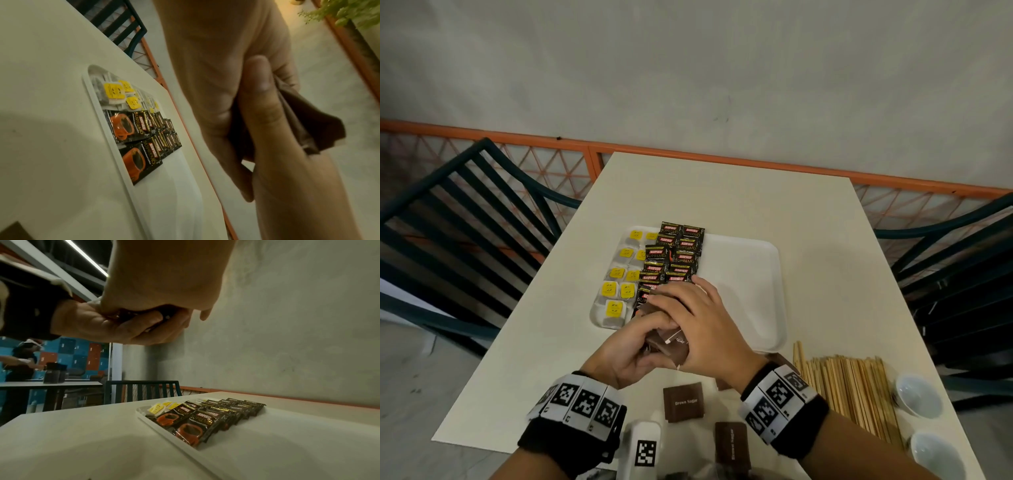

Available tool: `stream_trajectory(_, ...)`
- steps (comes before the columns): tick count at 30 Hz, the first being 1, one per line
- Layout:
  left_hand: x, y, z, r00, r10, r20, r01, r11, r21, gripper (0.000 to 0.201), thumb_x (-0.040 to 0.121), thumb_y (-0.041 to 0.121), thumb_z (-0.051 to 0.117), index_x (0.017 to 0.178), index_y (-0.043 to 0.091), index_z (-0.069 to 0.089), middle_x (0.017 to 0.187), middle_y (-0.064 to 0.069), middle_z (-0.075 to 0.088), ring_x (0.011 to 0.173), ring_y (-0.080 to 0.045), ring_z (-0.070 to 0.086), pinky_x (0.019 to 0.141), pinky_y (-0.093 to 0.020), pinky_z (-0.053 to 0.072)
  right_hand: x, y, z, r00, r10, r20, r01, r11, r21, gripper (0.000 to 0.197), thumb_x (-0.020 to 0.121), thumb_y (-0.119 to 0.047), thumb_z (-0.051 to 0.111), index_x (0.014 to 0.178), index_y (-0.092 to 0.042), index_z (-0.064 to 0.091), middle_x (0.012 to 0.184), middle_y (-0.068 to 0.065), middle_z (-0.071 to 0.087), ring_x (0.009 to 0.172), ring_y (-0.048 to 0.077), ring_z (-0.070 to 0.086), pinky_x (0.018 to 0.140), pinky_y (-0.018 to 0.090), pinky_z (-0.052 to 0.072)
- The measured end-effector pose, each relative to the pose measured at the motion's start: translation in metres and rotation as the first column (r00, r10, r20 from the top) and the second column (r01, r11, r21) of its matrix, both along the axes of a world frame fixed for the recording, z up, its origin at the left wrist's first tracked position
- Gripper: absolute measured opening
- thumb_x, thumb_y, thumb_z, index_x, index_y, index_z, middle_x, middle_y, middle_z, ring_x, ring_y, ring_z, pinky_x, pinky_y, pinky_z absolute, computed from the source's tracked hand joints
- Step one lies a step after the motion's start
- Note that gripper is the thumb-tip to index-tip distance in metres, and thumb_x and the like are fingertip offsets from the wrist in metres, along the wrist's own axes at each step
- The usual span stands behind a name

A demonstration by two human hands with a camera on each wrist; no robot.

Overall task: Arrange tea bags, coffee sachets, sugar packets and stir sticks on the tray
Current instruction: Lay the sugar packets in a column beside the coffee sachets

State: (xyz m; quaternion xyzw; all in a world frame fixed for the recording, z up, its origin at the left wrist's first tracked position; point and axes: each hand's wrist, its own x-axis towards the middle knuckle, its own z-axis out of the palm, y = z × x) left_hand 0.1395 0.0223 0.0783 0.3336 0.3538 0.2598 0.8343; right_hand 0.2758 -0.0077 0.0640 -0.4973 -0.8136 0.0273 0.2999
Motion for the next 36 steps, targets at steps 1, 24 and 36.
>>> stream_trajectory(1,0.000,-0.001,0.001,1.000,-0.006,0.003,0.006,1.000,0.005,0.020,0.072,-0.002,0.053,0.090,0.007,0.057,0.065,-0.006,0.068,0.061,-0.009,0.067,0.048,-0.018,0.050,-0.002,-0.001,0.001,1.000,-0.026,0.001,0.026,1.000,-0.011,0.076,0.068,-0.070,0.058,0.124,-0.020,0.051,0.124,-0.001,0.054,0.119,0.015,0.048,0.113,0.038,0.022)
stream_trajectory(24,-0.069,-0.011,-0.032,0.968,0.203,-0.149,-0.209,0.977,-0.030,0.045,0.084,-0.007,0.040,0.112,0.023,0.058,0.101,-0.011,0.072,0.087,-0.027,0.068,0.075,-0.036,0.051,0.045,-0.089,-0.050,0.963,0.097,0.251,0.166,0.518,-0.839,0.029,0.082,-0.032,0.065,0.099,-0.019,0.046,0.114,0.002,0.051,0.093,0.012,0.040,0.082,0.024,0.037)
stream_trajectory(36,-0.066,0.002,-0.021,0.976,-0.152,-0.153,0.153,0.988,-0.005,0.073,0.043,0.008,0.066,0.115,0.013,0.060,0.112,-0.011,0.069,0.090,-0.024,0.067,0.072,-0.031,0.056,0.023,-0.033,-0.006,0.702,-0.537,-0.467,-0.141,0.537,-0.832,0.025,0.082,-0.012,0.069,0.101,-0.016,0.052,0.085,0.008,0.071,0.067,0.016,0.069,0.064,0.030,0.057)
